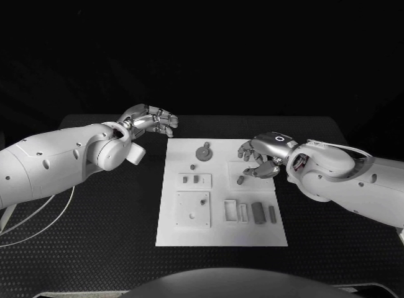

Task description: Assemble the parts on the task board

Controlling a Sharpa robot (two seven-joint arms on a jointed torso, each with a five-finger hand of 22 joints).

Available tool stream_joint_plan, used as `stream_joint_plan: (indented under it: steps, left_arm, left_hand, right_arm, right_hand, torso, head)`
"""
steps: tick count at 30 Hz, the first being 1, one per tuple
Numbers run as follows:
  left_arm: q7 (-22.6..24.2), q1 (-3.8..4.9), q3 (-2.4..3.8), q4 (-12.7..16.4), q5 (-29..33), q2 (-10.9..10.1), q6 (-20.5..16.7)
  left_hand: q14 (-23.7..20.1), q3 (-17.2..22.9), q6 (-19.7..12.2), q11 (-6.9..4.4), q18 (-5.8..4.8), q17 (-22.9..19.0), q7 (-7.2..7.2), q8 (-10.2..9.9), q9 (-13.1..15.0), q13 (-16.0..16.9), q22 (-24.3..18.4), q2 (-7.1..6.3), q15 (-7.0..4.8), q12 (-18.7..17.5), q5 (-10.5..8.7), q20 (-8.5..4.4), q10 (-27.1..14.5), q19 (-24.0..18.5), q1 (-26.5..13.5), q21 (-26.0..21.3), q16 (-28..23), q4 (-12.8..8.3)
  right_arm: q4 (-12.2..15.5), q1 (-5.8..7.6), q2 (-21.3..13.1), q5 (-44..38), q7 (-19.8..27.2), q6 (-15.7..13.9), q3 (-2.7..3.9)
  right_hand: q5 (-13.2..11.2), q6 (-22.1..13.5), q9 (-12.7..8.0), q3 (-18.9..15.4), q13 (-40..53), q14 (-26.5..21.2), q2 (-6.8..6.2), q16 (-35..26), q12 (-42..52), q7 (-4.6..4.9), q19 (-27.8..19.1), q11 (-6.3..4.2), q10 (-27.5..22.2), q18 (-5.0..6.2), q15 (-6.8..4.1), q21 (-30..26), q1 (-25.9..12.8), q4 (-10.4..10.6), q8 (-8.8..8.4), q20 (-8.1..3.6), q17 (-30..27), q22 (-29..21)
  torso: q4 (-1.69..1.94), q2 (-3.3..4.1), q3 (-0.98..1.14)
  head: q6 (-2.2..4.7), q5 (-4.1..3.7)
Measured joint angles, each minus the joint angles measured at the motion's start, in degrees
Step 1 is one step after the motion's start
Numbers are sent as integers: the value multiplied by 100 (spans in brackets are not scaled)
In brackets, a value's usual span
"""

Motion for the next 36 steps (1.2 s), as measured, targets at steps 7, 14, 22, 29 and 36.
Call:
stream_joint_plan:
  steps: [7, 14, 22, 29, 36]
  left_arm:
    - [0, 0, 0, 7, 0, -3, 2]
    - [1, 0, 0, 5, 0, -3, 6]
    - [1, 1, 1, -7, 0, -3, 10]
    - [1, 1, -1, -8, 0, -3, 18]
    - [-5, 1, -1, -8, 1, -3, 47]
  left_hand:
    - [0, 0, 0, 0, 54, 2, 0, 0, 0, 0, -5, 0, 0, 0, 0, -19, 0, 19, 0, 0, 0, 0]
    - [0, 0, 0, 0, 53, 8, 0, 0, 0, 0, -5, 0, 0, 0, 0, -18, 0, 19, 0, 0, 0, 0]
    - [0, 0, 0, 0, 51, 13, 0, 0, 0, 1, -5, 0, 0, 0, 0, -18, 0, 19, 0, 0, 0, 0]
    - [0, -9, 0, 0, 49, 18, 0, 0, 1, 1, -5, 0, 0, 0, 0, -18, 0, 19, 0, 0, 0, 9]
    - [0, -15, 0, 0, 47, 22, 0, 0, 1, 1, -4, 0, 0, 0, 0, -18, 0, 18, 0, 0, -22, 15]
  right_arm:
    - [-233, -239, 144, -177, -57, 129, -73]
    - [-492, -404, 328, -367, -110, 142, -119]
    - [-589, -503, 448, -482, -122, 133, -135]
    - [-609, -529, 513, -528, -134, 87, -138]
    - [-621, -535, 534, -618, -188, 33, -151]
  right_hand:
    - [0, -27, -7, 8, -5, -20, -13, 35, -22, -14, -5, 26, -45, -7, 20, 0, -13, 37, 0, 6, -9, 0]
    - [0, 0, -7, 8, -5, -20, 11, 102, -22, -41, -5, 25, -44, -37, 20, 0, 12, 37, 33, 6, -20, 0]
    - [0, 0, -6, 26, 8, -20, 114, 168, -20, -41, -5, 23, -42, -40, 20, 12, 152, 18, 66, 6, -45, 0]
    - [0, 159, -6, 52, 74, 64, 399, 299, 75, 7, 60, -87, 134, -43, -61, 79, 324, -190, 182, -56, -103, -1]
    - [0, 414, -5, 122, 145, 128, 717, 357, 194, 26, 119, -188, 387, -45, -123, 133, 404, -415, 319, -115, -185, -3]
  torso:
    - [-11, 1, 1]
    - [0, 3, 3]
    - [11, 5, 2]
    - [7, 5, -2]
    - [4, 5, -2]
  head:
    - [-7, 3]
    - [-16, 0]
    - [-43, 4]
    - [-54, 17]
    - [-66, 18]
